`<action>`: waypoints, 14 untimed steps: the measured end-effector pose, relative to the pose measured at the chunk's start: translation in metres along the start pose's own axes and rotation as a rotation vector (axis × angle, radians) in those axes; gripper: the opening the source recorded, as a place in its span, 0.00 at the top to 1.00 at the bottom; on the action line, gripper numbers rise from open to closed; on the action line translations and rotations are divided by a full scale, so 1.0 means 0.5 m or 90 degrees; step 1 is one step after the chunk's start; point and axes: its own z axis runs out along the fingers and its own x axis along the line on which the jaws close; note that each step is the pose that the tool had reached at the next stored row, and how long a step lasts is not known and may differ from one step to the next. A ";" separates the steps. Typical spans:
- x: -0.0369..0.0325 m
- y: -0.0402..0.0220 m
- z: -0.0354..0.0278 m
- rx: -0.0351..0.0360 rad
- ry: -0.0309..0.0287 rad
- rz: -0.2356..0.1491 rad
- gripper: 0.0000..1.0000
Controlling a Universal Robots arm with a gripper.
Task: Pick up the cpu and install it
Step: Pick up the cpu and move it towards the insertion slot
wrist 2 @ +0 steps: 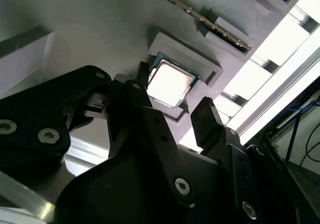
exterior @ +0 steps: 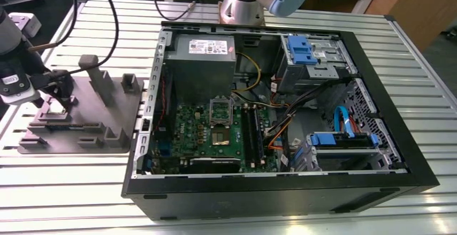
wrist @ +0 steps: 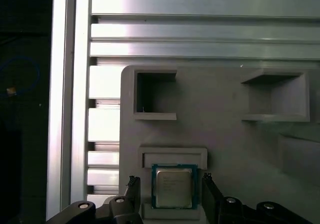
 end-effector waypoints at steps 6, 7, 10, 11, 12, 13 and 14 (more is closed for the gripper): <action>0.000 0.000 0.011 0.0002 0.0000 0.000 0.40; 0.000 -0.001 0.012 0.0002 0.0000 0.000 0.40; 0.000 -0.001 0.014 0.0002 0.0000 0.001 0.40; 0.000 -0.001 0.014 0.0002 0.0000 0.001 0.40; 0.000 -0.001 0.014 0.0002 0.0000 0.001 0.40; 0.000 -0.001 0.015 0.0002 -0.0001 0.001 0.40; 0.000 -0.001 0.015 0.0002 0.0000 0.001 0.40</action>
